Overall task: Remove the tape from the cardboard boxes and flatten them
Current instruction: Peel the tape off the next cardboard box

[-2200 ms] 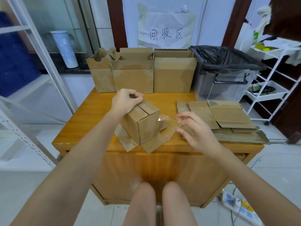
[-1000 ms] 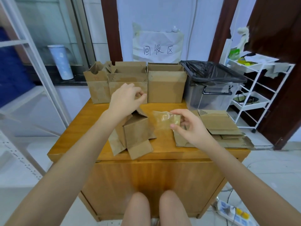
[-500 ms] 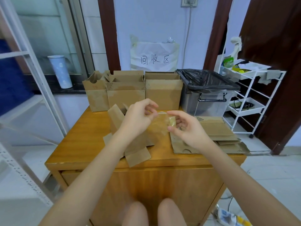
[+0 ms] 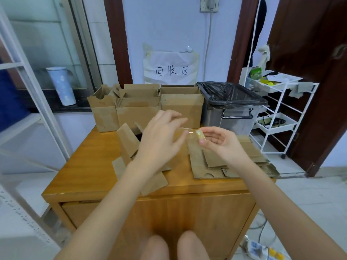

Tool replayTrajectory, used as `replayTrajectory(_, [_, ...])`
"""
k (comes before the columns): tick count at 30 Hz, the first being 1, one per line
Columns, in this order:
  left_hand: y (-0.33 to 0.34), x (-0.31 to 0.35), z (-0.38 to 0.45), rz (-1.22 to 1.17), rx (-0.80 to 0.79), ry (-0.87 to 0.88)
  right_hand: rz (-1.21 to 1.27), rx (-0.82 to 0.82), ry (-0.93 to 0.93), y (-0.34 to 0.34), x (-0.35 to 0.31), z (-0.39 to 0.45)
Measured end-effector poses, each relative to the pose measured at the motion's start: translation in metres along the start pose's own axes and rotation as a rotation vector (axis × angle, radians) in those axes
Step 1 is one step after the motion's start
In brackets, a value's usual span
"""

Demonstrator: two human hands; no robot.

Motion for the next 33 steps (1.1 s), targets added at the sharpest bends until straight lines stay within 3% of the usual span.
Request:
replayTrajectory(6, [0.039,-0.007,-0.014,-0.065,-0.163,-0.166,0.049,-0.021,-0.006,0.008,0.001,0.000])
replayTrajectory(10, [0.049,-0.014,-0.016,-0.411,-0.233,-0.365,-0.052,-0.020,-0.078,0.007,-0.002,0.002])
replayTrajectory(13, [0.053,-0.022,-0.017,-0.642,-0.214,-0.484,-0.118,0.041,-0.143,0.007,-0.010,0.001])
replayTrajectory(18, [0.050,-0.029,-0.013,-0.770,-0.162,-0.534,-0.144,0.099,-0.210,0.016,-0.015,0.001])
replayTrajectory(25, [0.046,-0.029,-0.007,-0.691,-0.268,-0.481,-0.063,-0.045,-0.088,0.027,-0.006,0.001])
replayTrajectory(29, [0.042,-0.033,-0.012,-0.416,-0.164,-0.511,-0.144,0.033,-0.110,0.020,-0.004,0.002])
replayTrajectory(33, [0.046,-0.025,-0.016,-0.572,-0.195,-0.541,-0.153,0.051,-0.169,0.021,-0.014,0.002])
Point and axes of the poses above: each hand's wrist, its own z-axis towards the middle knuckle, its own y-axis out of the palm, x = y × z, the point moved 8 cm from there along z, towards the middle knuckle, and after that the axes turned 8 degrees about -y, right-handed, at the moved point
